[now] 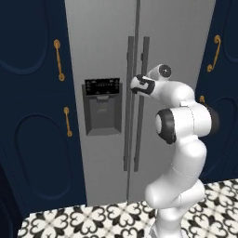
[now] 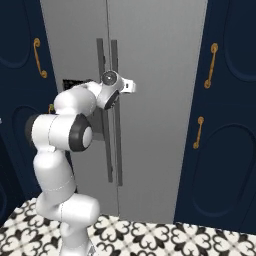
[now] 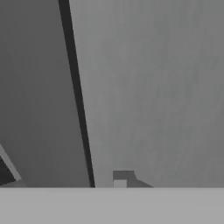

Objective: Grab a lemon wedge from the fridge and one ice cube from the ice bowl, and put them in the glass of lemonade.

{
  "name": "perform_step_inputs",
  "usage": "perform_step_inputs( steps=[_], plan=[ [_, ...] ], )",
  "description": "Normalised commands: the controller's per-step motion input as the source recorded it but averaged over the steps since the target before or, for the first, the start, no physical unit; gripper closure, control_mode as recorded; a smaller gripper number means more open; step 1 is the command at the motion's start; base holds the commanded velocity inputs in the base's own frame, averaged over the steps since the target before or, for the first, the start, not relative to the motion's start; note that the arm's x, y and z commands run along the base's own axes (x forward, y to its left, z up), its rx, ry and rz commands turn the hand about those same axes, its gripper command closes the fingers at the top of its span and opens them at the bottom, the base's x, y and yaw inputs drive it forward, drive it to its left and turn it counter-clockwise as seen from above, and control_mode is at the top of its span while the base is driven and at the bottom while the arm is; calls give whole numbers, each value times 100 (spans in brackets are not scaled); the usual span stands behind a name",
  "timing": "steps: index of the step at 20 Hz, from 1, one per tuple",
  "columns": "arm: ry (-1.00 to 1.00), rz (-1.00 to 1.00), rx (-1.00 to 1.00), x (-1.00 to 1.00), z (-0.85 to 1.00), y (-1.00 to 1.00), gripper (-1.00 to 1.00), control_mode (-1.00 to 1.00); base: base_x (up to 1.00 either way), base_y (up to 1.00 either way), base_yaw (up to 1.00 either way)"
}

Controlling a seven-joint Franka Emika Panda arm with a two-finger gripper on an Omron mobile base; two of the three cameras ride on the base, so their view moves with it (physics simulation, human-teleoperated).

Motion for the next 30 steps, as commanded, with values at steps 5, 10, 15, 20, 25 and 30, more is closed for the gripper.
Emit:
perform_step_inputs(
  steps=[5,10,15,20,25,30],
  plan=[
    [-1,0,5,-69,9,-99,100,-100,0,0,0],
    [0,0,2,-88,15,-100,100,-100,0,0,0],
    [0,0,1,-93,16,-100,100,-100,0,0,0],
    [8,-6,1,-63,9,-100,-100,-100,0,0,0],
    [13,-5,0,-38,43,-74,-100,-100,0,0,0],
    [-3,5,1,-93,89,-16,-100,-100,0,0,0]
  ],
)
